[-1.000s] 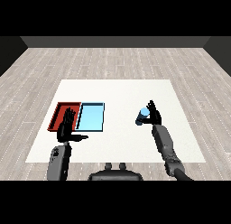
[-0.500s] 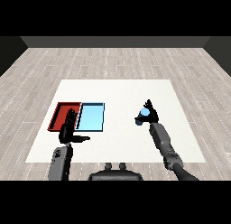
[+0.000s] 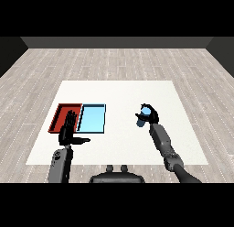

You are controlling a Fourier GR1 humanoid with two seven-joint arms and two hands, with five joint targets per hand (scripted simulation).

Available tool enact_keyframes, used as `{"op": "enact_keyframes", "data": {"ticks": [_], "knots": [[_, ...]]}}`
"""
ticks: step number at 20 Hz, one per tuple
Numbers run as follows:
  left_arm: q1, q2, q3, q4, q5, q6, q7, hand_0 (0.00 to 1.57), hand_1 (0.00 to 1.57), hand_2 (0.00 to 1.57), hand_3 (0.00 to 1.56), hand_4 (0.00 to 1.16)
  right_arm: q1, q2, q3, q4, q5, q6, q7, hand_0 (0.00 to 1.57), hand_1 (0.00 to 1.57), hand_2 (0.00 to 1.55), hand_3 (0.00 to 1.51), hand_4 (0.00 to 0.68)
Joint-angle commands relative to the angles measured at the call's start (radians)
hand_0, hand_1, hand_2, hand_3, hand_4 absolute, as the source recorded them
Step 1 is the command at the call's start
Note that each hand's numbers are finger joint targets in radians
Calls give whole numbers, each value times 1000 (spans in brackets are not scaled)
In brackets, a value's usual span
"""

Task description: Pick the blue can and put it in the blue box

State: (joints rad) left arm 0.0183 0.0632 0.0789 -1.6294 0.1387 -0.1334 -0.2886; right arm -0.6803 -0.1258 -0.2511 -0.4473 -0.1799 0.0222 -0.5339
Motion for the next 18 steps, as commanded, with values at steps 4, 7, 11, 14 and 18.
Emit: {"op": "enact_keyframes", "data": {"ticks": [4, 7, 11, 14, 18], "knots": [[0, -4, -14, -15, -6, -3, 7, 0, 0, 0, 0, 0, -42, 11, 36, 13, 33, -56, 43, 1533, 1533, 1487, 1454, 597], [12, -12, -29, -43, -37, 33, 40, 0, 0, 0, 0, 0, 34, 34, 88, -116, 61, -99, 87, 1500, 1500, 1469, 1434, 596], [-51, -8, -20, 41, -46, 27, 7, 0, 0, 0, 0, 0, -29, 25, 108, -160, 73, -66, 81, 1467, 1467, 1482, 1449, 630], [-10, -44, -83, 18, -110, 55, -11, 0, 0, 0, 0, 0, -17, 47, 140, -304, 71, -81, 131, 1496, 1496, 1487, 1449, 635], [-111, -9, -23, 48, 11, -15, 73, 0, 0, 0, 0, 0, 14, 76, 196, -455, 87, -94, 204, 1409, 1409, 1451, 1437, 629]]}}
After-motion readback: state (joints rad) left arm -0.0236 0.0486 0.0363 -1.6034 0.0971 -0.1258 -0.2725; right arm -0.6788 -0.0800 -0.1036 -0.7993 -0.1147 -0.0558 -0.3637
